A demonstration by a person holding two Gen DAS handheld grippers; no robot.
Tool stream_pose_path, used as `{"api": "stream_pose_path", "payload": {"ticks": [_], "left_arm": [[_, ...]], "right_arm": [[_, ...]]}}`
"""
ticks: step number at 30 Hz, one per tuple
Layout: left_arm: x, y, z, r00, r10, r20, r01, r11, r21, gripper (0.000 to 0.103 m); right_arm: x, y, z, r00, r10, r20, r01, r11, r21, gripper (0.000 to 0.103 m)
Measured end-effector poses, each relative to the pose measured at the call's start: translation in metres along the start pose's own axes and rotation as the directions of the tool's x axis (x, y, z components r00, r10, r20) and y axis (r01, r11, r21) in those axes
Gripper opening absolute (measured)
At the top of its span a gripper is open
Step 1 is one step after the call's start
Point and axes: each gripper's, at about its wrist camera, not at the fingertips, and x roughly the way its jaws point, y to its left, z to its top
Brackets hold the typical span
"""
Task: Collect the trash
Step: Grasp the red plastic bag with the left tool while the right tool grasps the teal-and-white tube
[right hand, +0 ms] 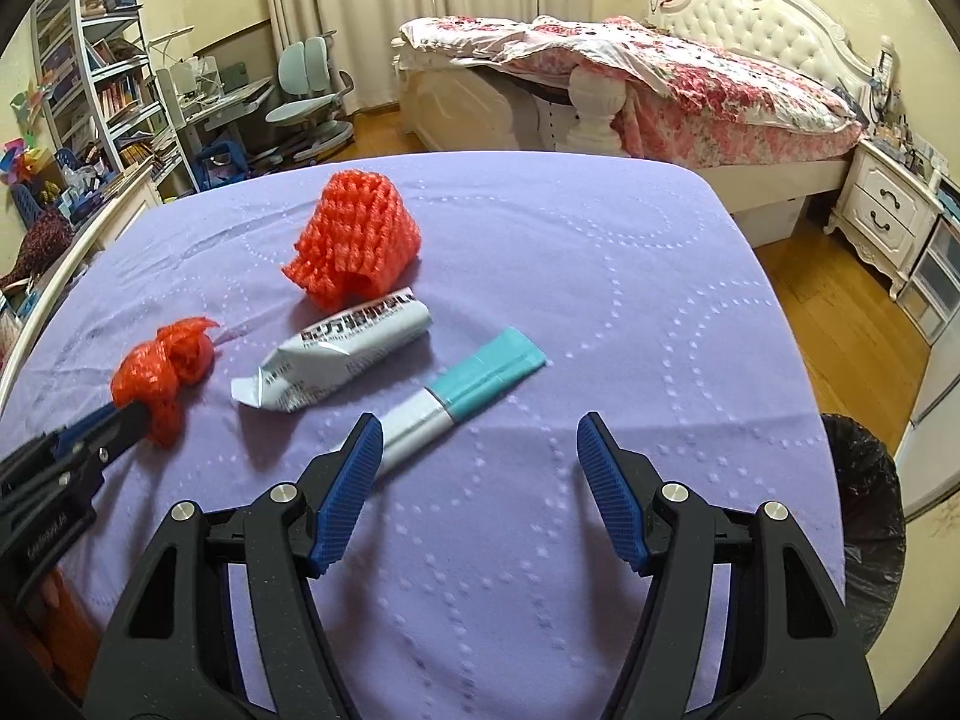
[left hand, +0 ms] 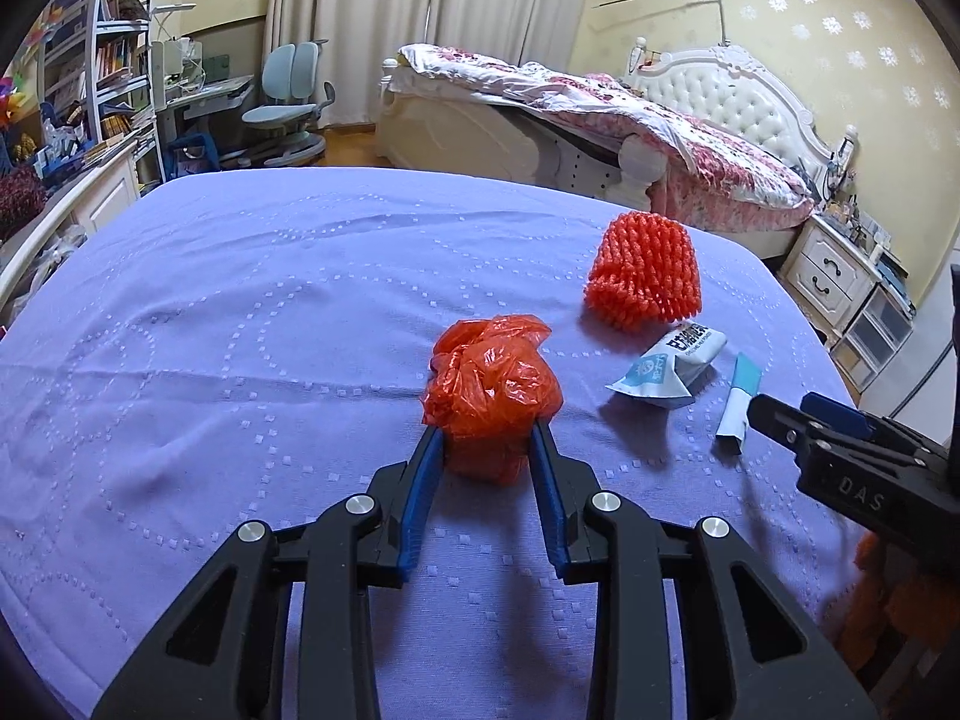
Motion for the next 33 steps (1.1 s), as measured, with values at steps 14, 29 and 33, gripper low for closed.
{"api": "stream_pose_path", "payload": {"ticks": [14,29,33], "left_arm": [[-0.001,0.006,0.0,1.0,-0.007,-0.006,0.007,1.0,-0.017,0.059],[0.016,0.005,0.014,0.999,-0.008,-0.034,0.008,1.0,-0.013,0.068],[0.023,0.007,0.014,0.997,-0.023,-0.071,0.021,1.0,-0.022,0.045]], "right_arm": [[0.014,0.005,0.004,0.997,-0.051,-0.053,0.051,0.999,-0.013,0.065],[0.016,-0.006,0.007,0.999,-0.025,-0.044,0.023,0.999,-0.041,0.048],[0.016,-0.005,0.007,0.999,-0.018,-0.042,0.016,0.998,-0.053,0.038]]}}
